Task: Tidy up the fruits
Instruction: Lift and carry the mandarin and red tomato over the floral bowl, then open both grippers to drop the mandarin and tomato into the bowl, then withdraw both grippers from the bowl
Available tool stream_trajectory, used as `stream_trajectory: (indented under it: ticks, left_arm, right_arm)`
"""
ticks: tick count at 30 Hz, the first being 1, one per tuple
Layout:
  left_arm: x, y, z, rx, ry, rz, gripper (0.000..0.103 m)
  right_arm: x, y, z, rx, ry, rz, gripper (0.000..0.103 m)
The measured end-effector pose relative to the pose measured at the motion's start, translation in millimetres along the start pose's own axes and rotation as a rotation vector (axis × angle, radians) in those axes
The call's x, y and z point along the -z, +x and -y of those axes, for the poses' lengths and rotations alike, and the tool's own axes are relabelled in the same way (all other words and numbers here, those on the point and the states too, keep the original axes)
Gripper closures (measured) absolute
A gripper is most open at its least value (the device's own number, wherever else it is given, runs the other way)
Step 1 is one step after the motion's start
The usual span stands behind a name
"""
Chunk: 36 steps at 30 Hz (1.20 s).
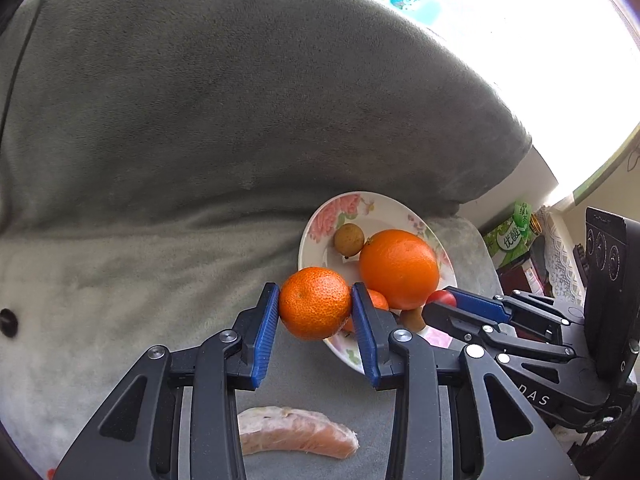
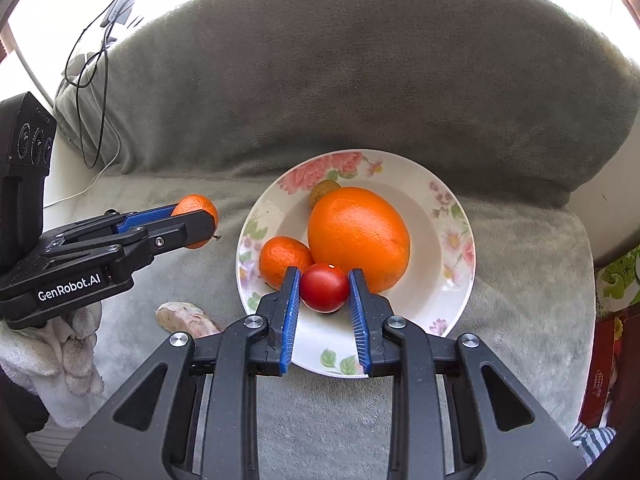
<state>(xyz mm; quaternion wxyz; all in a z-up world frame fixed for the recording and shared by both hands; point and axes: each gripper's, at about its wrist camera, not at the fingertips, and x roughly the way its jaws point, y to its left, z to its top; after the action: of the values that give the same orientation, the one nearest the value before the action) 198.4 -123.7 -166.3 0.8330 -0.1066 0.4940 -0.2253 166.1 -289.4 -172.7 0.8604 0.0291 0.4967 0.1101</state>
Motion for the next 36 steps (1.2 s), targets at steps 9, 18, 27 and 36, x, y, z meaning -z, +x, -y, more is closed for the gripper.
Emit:
stream_trajectory:
  ticks: [9, 18, 27, 36]
  left_arm:
    - [-11, 14, 13, 0.009, 0.04, -0.015, 0.068]
    - [-16, 21, 18, 0.015, 0.045, -0.022, 0.068]
    - [-20, 19, 22, 0.016, 0.045, -0.006, 0.056]
    - [-23, 7, 23, 0.011, 0.043, 0.018, 0.051]
  right_arm:
    - [2, 11, 8, -0.005, 0.011, -0.029, 0.077]
    - [2, 10, 6, 0.002, 0.003, -0.021, 0.077]
    - [4, 2, 4, 0.017, 0.0, -0.004, 0.049]
    - [2, -9, 1, 0.027, -0.01, 0.021, 0.031]
